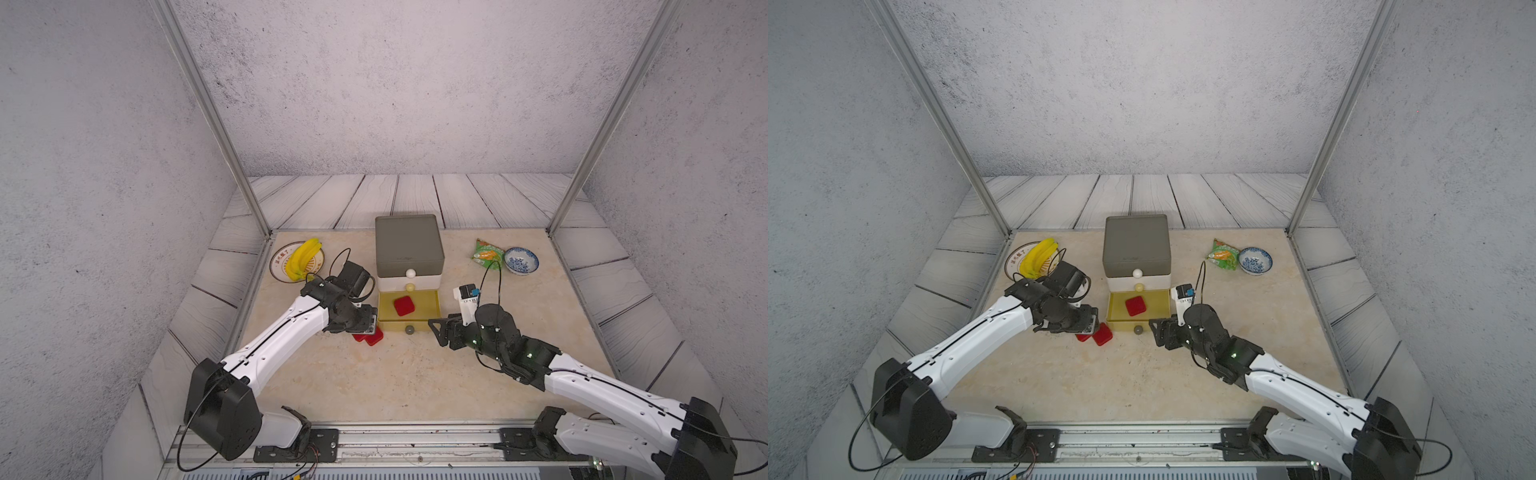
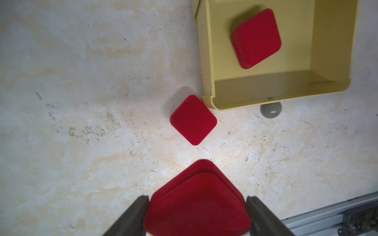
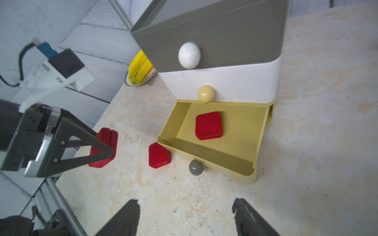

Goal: Place the brooch boxes into the drawer by color
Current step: Pick up the brooch box from the center of the board.

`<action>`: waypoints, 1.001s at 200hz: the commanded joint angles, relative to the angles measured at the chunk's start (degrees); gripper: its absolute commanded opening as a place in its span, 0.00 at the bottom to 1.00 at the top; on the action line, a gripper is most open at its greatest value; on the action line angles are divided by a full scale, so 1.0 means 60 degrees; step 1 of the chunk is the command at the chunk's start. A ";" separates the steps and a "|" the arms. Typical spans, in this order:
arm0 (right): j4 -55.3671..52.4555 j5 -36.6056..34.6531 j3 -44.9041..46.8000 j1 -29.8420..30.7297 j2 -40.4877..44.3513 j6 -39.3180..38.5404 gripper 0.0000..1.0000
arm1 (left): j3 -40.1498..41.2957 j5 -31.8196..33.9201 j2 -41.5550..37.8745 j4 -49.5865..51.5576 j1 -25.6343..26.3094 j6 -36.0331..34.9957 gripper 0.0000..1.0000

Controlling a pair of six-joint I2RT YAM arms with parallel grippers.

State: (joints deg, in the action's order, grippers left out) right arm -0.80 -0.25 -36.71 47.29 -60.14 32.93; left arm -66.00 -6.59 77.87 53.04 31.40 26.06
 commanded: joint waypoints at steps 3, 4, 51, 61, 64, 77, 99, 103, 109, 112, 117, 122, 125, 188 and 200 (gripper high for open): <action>0.0290 0.1144 -0.0386 -0.0050 -0.0492 -0.0097 0.77 | -0.0098 -0.0484 -0.0453 -0.0021 0.0138 -0.0577 0.62; 0.0284 0.1164 -0.0415 -0.0062 -0.0508 -0.0105 0.77 | -0.0079 -0.0513 -0.0482 -0.0043 0.0155 -0.0630 0.62; -0.1516 0.4312 -0.3017 -0.1445 -0.1885 0.0152 0.78 | 0.0423 -0.0256 -0.1251 -0.0616 0.1175 -0.2068 0.62; -0.2010 0.5029 -0.3543 -0.1732 -0.2144 0.0091 0.78 | 0.0408 -0.0068 -0.1416 -0.0666 0.1483 -0.2337 0.62; -0.2155 0.5300 -0.3694 -0.1814 -0.2213 0.0073 0.78 | 0.0385 0.0052 -0.1456 -0.0700 0.1572 -0.2425 0.62; -0.2765 0.6398 -0.4342 -0.2051 -0.2574 -0.0074 0.78 | 0.0362 0.0597 -0.1638 -0.0803 0.2053 -0.2763 0.62; -0.4714 0.7573 -0.5666 -0.2107 -0.3273 -0.0962 0.78 | 0.0278 0.1577 -0.1838 -0.0884 0.2756 -0.3238 0.62; -0.5111 0.7818 -0.5934 -0.2111 -0.3459 -0.1207 0.78 | 0.0248 0.1775 -0.1869 -0.0850 0.2891 -0.3334 0.62; -0.5723 0.8203 -0.6314 -0.2106 -0.3679 -0.1515 0.77 | 0.0238 0.1991 -0.1922 -0.0830 0.3069 -0.3481 0.61; -0.5990 0.8377 -0.6494 -0.2098 -0.3786 -0.1637 0.77 | 0.0234 0.2080 -0.1944 -0.0827 0.3153 -0.3564 0.61; -0.6361 0.8681 -0.6748 -0.2098 -0.3936 -0.1787 0.77 | 0.0242 0.2227 -0.1988 -0.0847 0.3277 -0.3659 0.61; -0.6643 0.8947 -0.6969 -0.2091 -0.4055 -0.1934 0.77 | 0.0257 0.2332 -0.2049 -0.0905 0.3380 -0.3734 0.61; -0.6749 0.9069 -0.7053 -0.2084 -0.4122 -0.1982 0.76 | 0.0282 0.2395 -0.2079 -0.0939 0.3437 -0.3792 0.60; -0.5864 0.9168 -0.6543 -0.1913 -0.4393 -0.1356 0.68 | 0.0391 0.2655 -0.2416 -0.1508 0.3907 -0.3970 0.60; -0.5454 0.9168 -0.6401 -0.1855 -0.4391 -0.1077 0.67 | 0.0377 0.2630 -0.2401 -0.1534 0.3958 -0.3992 0.60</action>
State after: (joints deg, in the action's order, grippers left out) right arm -36.99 52.49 -76.84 35.27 -86.50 24.03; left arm -63.83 7.97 63.99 45.15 54.30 3.31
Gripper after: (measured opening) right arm 0.682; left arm 0.757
